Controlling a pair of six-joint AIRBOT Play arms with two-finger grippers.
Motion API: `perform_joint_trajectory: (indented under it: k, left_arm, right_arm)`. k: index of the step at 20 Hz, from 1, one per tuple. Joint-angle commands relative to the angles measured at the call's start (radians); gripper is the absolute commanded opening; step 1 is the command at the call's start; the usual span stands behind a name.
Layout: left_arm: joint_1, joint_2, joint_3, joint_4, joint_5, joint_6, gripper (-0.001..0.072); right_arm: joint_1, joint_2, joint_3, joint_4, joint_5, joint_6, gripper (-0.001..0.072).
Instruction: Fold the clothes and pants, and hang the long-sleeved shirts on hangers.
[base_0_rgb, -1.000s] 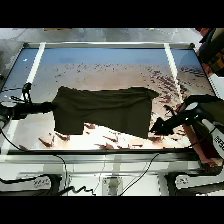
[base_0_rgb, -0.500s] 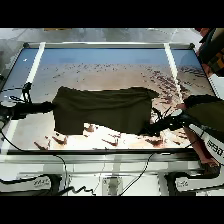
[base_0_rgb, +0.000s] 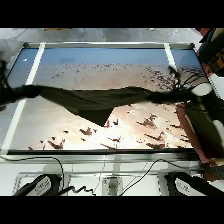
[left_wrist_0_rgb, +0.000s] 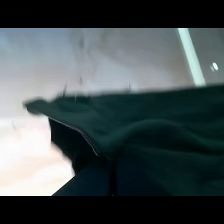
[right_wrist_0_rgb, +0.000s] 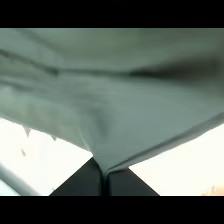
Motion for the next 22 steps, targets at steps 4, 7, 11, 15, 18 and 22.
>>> perform_joint_trajectory:
  k: [4,7,11,15,18,22]
  left_arm:
    - [0.0,0.451,0.034,-0.001,0.309,-0.004,0.0015]
    - [0.0,0.646,0.034,0.0,0.474,-0.004,0.0015]
    - [0.0,0.812,0.034,0.0,0.531,-0.004,0.0014]
    - [0.0,0.807,0.024,0.0,0.524,-0.031,0.0013]
    - [0.0,0.68,0.021,0.003,0.383,-0.04,0.0013]
    - [-0.018,0.362,0.021,-0.007,0.179,-0.086,0.0014]
  right_arm:
    - [0.0,0.338,0.303,-0.139,-0.006,0.026,0.0009]
    - [0.0,0.459,0.413,-0.164,-0.014,0.031,0.001]
    - [0.0,0.574,0.497,-0.173,-0.079,0.031,0.0009]
    - [0.0,0.564,0.501,-0.277,-0.105,0.032,0.0008]
    - [0.0,0.428,0.501,-0.311,-0.041,0.084,0.0008]
    - [0.001,0.138,0.501,-0.301,0.034,0.089,0.0009]
